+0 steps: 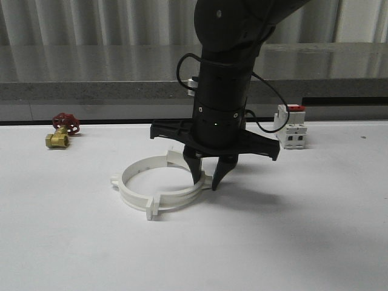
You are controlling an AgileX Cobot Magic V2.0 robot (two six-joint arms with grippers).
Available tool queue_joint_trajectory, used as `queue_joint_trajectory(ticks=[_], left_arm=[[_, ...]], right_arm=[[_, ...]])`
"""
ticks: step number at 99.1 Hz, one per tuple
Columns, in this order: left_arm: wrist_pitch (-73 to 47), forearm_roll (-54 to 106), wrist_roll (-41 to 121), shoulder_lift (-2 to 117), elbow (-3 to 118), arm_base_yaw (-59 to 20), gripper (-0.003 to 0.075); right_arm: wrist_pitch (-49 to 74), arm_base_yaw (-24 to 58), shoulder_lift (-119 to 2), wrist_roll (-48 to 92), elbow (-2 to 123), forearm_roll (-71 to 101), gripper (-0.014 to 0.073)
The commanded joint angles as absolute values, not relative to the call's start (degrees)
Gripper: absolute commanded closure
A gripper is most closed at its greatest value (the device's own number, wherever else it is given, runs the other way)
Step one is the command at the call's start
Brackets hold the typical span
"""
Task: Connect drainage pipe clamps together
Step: 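Carry it to the first half and press their ends together, then open the right gripper and lift it away from the ring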
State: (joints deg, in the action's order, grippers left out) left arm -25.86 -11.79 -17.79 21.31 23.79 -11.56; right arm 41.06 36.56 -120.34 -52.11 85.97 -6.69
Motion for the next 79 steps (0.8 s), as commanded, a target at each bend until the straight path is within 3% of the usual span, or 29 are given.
queue_joint_trajectory(ticks=[1, 17, 47, 79], left_arm=[[-21.9, -11.61, -17.73, 21.54, 25.29, -11.6, 0.0741], [-21.9, -11.61, -17.73, 21.54, 25.29, -11.6, 0.0741], [-21.9, -11.61, -17.73, 21.54, 25.29, -11.6, 0.0741], [-21.9, -11.61, -17.73, 21.54, 25.29, -11.6, 0.0741]], right_arm=[[40.1, 36.61, -117.67, -52.03, 87.51, -6.79, 0.0287], [41.32, 36.61, -117.67, -51.89, 87.51, -6.85, 0.0188], [43.35, 36.61, -117.67, -51.67, 87.51, -8.97, 0.0189], [42.89, 36.55, -114.56, -42.02, 89.39, -9.4, 0.0189]])
